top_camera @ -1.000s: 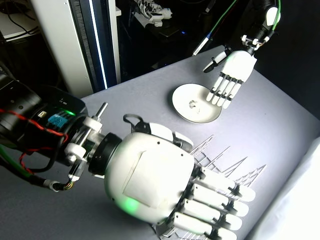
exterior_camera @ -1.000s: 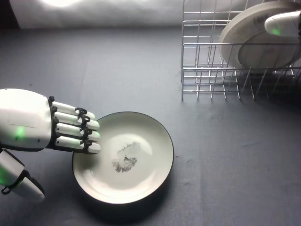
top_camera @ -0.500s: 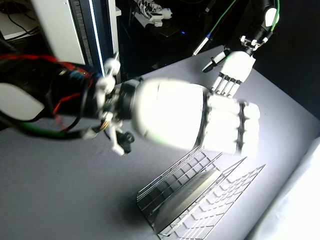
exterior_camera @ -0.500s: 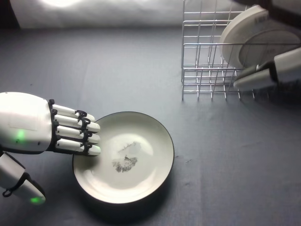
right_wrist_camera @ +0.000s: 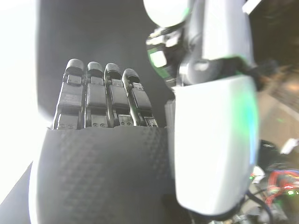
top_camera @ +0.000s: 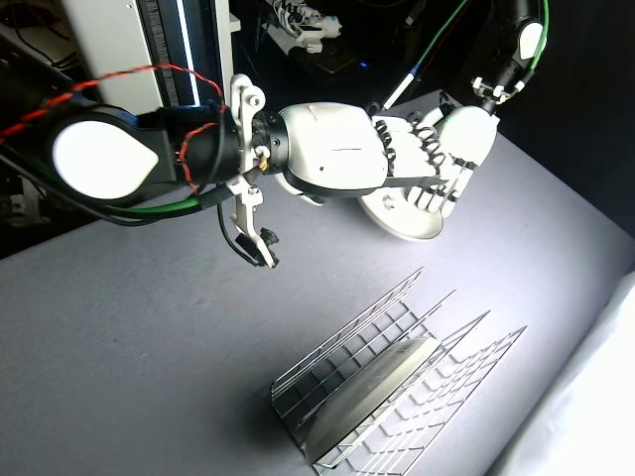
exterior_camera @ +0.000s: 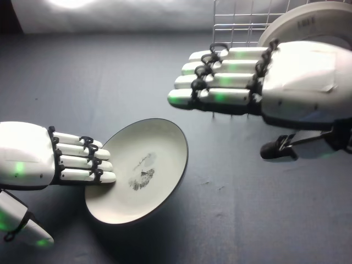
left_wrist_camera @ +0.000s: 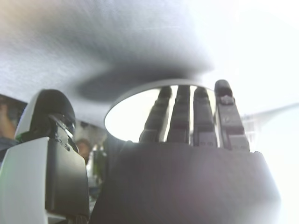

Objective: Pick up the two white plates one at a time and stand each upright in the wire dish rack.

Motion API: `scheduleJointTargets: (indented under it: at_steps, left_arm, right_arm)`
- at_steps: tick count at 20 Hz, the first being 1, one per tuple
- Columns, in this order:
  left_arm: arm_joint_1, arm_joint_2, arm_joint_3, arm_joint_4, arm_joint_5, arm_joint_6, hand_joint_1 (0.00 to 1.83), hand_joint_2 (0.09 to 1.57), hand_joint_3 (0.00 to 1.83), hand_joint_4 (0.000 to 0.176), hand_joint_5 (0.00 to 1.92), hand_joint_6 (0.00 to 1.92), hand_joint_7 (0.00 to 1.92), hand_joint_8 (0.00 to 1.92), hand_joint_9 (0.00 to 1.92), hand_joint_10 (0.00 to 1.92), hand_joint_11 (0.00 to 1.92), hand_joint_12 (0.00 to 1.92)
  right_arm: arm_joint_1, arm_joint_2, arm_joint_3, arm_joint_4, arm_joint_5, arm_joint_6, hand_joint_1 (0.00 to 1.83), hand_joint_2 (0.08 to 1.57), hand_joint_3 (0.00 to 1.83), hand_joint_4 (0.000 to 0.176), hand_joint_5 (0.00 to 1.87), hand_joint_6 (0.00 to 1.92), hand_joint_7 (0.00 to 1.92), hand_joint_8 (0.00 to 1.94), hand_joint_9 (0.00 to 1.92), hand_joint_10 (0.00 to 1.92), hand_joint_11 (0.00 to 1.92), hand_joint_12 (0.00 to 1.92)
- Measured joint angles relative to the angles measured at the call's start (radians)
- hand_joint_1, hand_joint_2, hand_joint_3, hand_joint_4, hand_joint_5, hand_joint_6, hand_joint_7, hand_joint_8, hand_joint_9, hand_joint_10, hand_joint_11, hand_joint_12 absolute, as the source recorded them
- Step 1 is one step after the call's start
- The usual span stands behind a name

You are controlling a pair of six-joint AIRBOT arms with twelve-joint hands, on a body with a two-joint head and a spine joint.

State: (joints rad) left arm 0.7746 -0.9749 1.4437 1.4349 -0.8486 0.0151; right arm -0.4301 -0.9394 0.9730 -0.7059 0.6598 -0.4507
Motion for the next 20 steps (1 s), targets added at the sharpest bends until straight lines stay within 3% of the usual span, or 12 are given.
scheduleJointTargets:
  at_steps: [7,20]
  left_arm:
    - [0.031,-0.001,-0.001,-0.022,0.000,-0.015,0.00,1.10,0.00,0.000,0.00,0.00,0.00,0.00,0.00,0.00,0.00,0.00]
    - [0.026,-0.002,-0.001,-0.011,-0.001,-0.016,0.00,1.11,0.00,0.000,0.00,0.00,0.00,0.00,0.00,0.00,0.01,0.00]
  right_arm:
    - [-0.035,-0.108,0.015,-0.024,-0.070,-0.021,1.51,1.00,0.03,0.000,0.00,0.00,0.00,0.00,0.00,0.00,0.00,0.00]
    - [-0.066,-0.329,0.146,-0.036,-0.153,-0.026,1.50,1.08,0.03,0.000,0.00,0.00,0.00,0.00,0.00,0.00,0.00,0.00]
